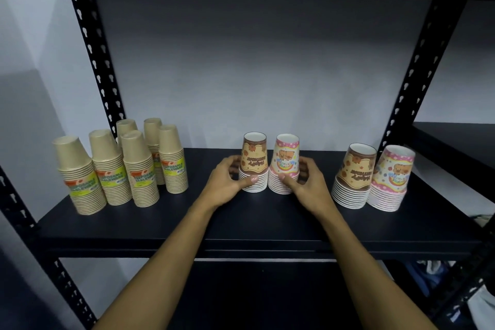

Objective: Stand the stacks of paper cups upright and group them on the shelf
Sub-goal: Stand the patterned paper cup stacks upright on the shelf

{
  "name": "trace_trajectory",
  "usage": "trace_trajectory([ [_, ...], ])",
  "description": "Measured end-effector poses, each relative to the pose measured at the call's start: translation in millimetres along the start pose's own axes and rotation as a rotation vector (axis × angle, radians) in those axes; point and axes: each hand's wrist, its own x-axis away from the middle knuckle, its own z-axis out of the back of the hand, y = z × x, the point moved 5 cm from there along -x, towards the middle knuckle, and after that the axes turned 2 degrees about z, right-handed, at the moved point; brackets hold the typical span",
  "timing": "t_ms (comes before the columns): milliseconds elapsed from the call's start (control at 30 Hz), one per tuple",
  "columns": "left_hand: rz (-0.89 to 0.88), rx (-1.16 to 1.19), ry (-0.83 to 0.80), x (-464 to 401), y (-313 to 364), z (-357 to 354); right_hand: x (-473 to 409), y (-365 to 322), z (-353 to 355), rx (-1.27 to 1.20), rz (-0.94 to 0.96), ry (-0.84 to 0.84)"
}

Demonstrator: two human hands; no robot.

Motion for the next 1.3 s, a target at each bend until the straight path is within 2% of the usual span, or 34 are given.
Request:
trace_trajectory([
  [533,-0.037,-0.034,0.011,44,18,-16,39,-2,24,0.046,0.023,-0.047],
  [933,0.028,-0.023,0.096,86,39,-27,59,-11,38,0.044,0.053,-0.122],
  [1300,-0.024,-0.059,0.018,111,87,-95,98,-3,126,0.085,0.063,-0.127],
])
